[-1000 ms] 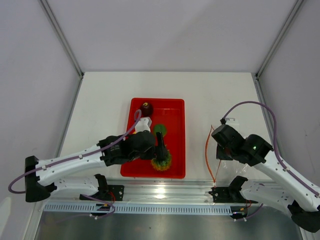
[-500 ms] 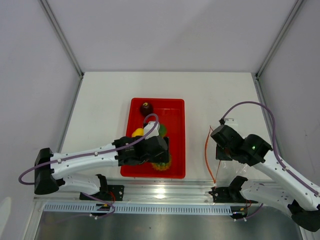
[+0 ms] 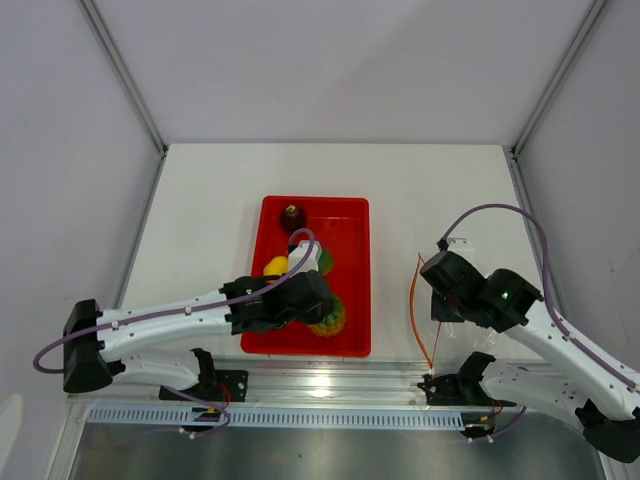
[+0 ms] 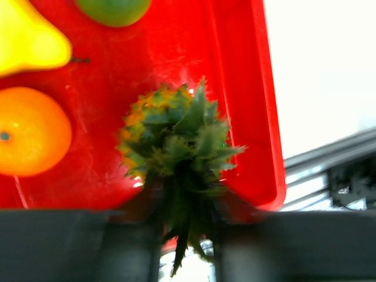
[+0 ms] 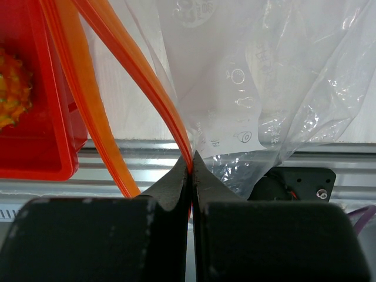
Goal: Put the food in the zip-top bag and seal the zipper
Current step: Pick up the fake fruit from the bin, then place the fake fruit in the zipper food storage bag.
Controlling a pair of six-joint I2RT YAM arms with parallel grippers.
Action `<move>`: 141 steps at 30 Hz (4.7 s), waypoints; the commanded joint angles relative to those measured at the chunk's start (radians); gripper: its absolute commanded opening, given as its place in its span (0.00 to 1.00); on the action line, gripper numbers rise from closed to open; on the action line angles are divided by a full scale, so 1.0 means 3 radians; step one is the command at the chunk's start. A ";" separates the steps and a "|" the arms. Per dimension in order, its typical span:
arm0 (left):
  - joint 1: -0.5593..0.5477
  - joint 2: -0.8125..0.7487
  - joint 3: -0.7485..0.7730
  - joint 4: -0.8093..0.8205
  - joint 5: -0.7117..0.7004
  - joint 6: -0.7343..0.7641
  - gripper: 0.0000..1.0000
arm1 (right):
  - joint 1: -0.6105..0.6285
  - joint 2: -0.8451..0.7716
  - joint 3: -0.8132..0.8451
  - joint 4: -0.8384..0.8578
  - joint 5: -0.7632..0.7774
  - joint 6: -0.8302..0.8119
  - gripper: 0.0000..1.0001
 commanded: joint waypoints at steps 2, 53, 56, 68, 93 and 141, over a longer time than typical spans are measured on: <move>0.0031 -0.0263 -0.0107 0.0518 0.0194 0.0485 0.18 | 0.0019 -0.0036 0.0047 0.0001 0.0040 0.0020 0.00; 0.0037 -0.1020 -0.1851 0.4605 0.1197 0.1191 0.01 | -0.0589 -0.0389 0.0210 0.0656 -0.1780 -0.0011 0.00; 0.0037 -0.1035 -0.1927 0.4451 0.1100 0.1181 0.01 | -0.0635 -0.0399 0.0236 0.0645 -0.1811 -0.0031 0.00; 0.0037 -0.1245 -0.2041 0.3848 0.0854 0.1012 0.01 | -0.0742 -0.0343 0.0241 0.0696 -0.1877 -0.0108 0.00; 0.0031 -0.0432 -0.0767 0.3289 0.2091 0.0778 0.00 | -0.0763 -0.0098 0.0379 0.0671 -0.1550 -0.0369 0.00; -0.0132 -0.0147 -0.1719 0.5296 0.1420 -0.0276 0.01 | -0.0809 -0.0016 0.0553 0.0676 -0.1421 -0.0169 0.00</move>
